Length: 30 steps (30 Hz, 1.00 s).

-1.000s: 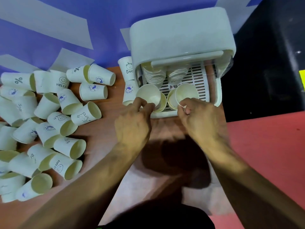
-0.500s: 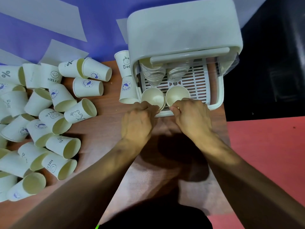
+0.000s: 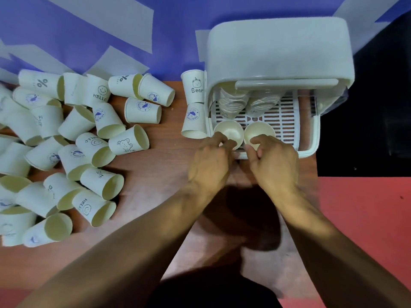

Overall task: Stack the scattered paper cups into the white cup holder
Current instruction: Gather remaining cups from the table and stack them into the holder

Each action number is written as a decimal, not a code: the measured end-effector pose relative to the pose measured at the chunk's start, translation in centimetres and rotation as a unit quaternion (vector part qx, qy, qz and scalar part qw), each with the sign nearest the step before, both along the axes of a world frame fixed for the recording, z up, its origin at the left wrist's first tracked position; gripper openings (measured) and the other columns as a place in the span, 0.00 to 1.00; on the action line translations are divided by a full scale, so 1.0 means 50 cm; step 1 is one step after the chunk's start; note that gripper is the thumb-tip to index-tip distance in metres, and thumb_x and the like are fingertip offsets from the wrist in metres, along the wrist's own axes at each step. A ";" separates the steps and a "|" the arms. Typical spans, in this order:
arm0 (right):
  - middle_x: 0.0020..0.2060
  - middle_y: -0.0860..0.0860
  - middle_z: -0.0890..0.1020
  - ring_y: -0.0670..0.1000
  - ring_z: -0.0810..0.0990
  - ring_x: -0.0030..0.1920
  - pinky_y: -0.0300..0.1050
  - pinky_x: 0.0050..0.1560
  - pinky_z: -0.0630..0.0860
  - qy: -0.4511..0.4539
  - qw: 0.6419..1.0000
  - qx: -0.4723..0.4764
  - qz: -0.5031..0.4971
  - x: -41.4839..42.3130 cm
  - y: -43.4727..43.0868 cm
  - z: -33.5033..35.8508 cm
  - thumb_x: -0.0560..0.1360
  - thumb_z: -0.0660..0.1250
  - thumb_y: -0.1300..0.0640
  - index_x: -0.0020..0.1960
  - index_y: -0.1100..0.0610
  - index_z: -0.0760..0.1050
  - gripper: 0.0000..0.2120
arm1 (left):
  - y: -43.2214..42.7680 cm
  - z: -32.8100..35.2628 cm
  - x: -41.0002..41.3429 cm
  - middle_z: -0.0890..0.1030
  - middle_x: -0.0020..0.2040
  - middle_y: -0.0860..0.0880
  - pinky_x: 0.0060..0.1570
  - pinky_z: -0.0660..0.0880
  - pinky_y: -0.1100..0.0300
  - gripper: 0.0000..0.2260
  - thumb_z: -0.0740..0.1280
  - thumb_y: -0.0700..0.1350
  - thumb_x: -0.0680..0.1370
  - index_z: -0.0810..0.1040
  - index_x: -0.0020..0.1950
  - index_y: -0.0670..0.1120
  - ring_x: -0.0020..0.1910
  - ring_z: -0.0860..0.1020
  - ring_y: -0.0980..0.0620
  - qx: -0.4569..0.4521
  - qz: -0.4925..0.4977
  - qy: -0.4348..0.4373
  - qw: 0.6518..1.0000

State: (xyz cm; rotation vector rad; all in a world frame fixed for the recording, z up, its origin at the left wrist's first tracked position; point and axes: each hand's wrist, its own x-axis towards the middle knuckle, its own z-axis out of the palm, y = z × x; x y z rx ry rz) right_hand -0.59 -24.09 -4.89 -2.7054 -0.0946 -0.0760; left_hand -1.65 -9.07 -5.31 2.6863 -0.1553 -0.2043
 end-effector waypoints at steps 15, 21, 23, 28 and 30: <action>0.34 0.46 0.84 0.50 0.82 0.39 0.43 0.44 0.75 0.167 0.957 0.216 -0.094 -0.022 0.286 0.016 0.73 0.70 0.50 0.40 0.53 0.83 0.07 | 0.276 0.008 -0.028 0.78 0.53 0.47 0.38 0.67 0.56 0.12 0.63 0.54 0.78 0.79 0.57 0.52 0.49 0.78 0.42 0.037 0.205 0.017 0.978; 0.33 0.49 0.84 0.50 0.83 0.37 0.44 0.41 0.79 0.254 0.829 0.382 -0.319 0.016 0.354 -0.049 0.70 0.74 0.48 0.34 0.51 0.80 0.10 | 0.362 -0.003 0.004 0.74 0.52 0.46 0.34 0.68 0.54 0.11 0.64 0.43 0.75 0.77 0.57 0.50 0.48 0.76 0.42 0.198 0.047 0.045 0.978; 0.33 0.50 0.84 0.51 0.82 0.35 0.49 0.41 0.80 0.252 0.793 0.418 -0.365 0.031 0.366 -0.065 0.68 0.75 0.48 0.31 0.51 0.79 0.11 | 0.372 0.001 0.021 0.75 0.54 0.46 0.35 0.66 0.54 0.12 0.63 0.40 0.75 0.76 0.57 0.49 0.49 0.77 0.42 0.241 0.011 0.061 0.969; 0.33 0.51 0.82 0.49 0.77 0.32 0.42 0.33 0.72 0.236 0.732 0.481 -0.421 0.050 0.388 -0.085 0.68 0.76 0.50 0.37 0.58 0.82 0.10 | 0.372 -0.002 0.049 0.76 0.54 0.46 0.34 0.66 0.54 0.09 0.60 0.40 0.78 0.77 0.55 0.46 0.50 0.78 0.42 0.286 -0.037 0.078 0.954; 0.32 0.52 0.82 0.48 0.76 0.30 0.40 0.31 0.71 0.226 0.718 0.496 -0.433 0.061 0.392 -0.089 0.70 0.75 0.52 0.38 0.60 0.81 0.11 | 0.372 0.000 0.056 0.76 0.53 0.45 0.34 0.65 0.55 0.08 0.60 0.40 0.79 0.78 0.53 0.45 0.49 0.78 0.43 0.309 -0.050 0.081 0.946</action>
